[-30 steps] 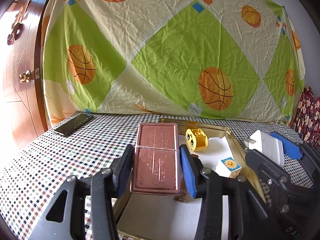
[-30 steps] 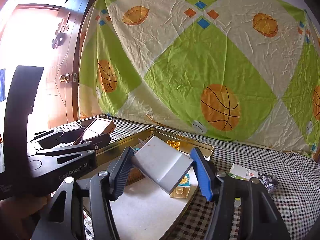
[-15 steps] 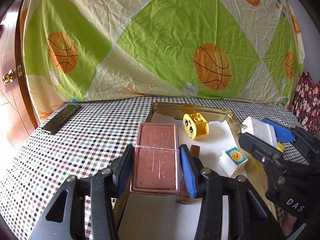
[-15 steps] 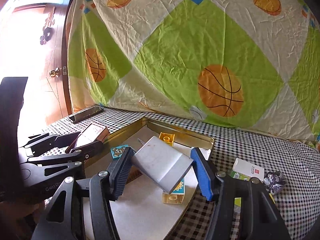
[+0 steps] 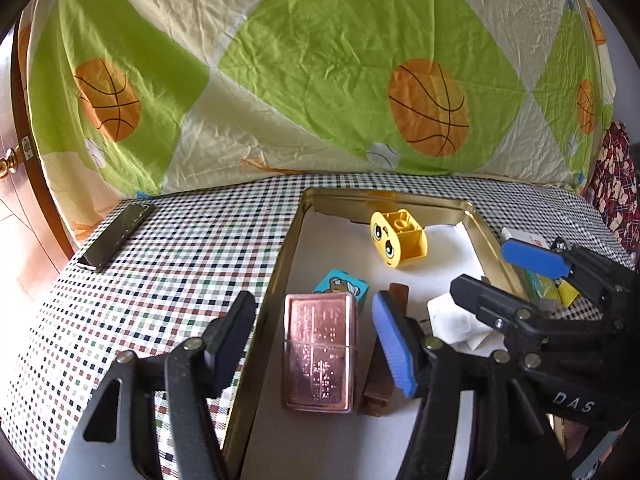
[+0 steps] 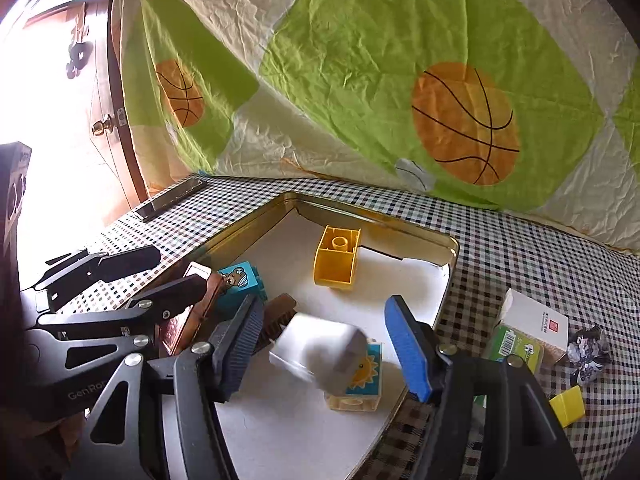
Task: Organize rigid objects
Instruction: 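Lower and release the copper box into the tin while the right tool releases the white block, then move the left tool to the green floss box while the right tool grasps the yellow cube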
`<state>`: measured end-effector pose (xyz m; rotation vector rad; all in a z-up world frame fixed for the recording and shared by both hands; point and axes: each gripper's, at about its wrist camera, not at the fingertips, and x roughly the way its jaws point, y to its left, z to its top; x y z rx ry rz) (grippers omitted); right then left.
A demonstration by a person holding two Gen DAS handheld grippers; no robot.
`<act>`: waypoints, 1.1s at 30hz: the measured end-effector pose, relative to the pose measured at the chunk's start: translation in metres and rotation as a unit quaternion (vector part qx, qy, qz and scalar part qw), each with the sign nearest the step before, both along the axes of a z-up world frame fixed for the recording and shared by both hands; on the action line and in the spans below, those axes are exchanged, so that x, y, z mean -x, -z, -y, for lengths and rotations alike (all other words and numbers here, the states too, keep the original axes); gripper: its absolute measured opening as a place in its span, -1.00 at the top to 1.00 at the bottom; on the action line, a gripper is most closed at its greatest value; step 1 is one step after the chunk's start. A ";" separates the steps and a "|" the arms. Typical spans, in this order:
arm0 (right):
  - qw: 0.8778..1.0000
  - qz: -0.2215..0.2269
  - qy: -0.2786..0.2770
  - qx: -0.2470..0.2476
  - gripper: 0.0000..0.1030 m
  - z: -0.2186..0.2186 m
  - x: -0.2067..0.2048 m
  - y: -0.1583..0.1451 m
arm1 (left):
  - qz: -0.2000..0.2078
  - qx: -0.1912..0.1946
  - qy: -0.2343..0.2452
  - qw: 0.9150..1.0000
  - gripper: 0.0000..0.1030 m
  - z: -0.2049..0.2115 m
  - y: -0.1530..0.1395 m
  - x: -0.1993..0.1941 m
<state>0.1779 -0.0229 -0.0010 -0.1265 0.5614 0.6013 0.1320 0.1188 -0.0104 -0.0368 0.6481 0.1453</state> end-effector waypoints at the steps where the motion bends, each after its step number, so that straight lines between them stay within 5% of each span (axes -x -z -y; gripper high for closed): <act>1: 1.000 0.000 -0.001 -0.008 -0.42 0.004 0.001 -0.001 | 0.002 -0.001 -0.002 1.000 -0.32 0.000 -0.001 0.001; 5: 0.999 0.019 0.013 -0.022 -0.42 0.025 0.009 -0.008 | 0.019 0.004 -0.003 1.000 -0.47 0.005 -0.007 0.008; 9: 0.997 0.049 0.045 -0.025 -0.42 0.065 0.017 -0.013 | 0.050 0.016 0.010 0.999 -0.83 0.022 -0.017 0.018; 14: 0.991 0.059 0.122 -0.003 -0.42 0.130 0.010 -0.011 | 0.070 0.026 0.056 0.996 -0.85 0.067 -0.022 0.021; 20: 0.982 0.015 0.187 0.003 -0.42 0.186 -0.011 0.004 | 0.058 0.023 0.108 0.992 -0.99 0.132 -0.014 0.008; 30: 0.986 -0.082 0.141 0.041 -0.25 0.176 -0.039 0.028 | 0.049 -0.010 0.124 0.991 -0.99 0.180 -0.013 -0.005; 33: 0.985 -0.106 0.132 0.038 0.02 0.176 -0.045 0.034 | 0.045 -0.003 0.122 0.992 -0.99 0.179 -0.011 -0.008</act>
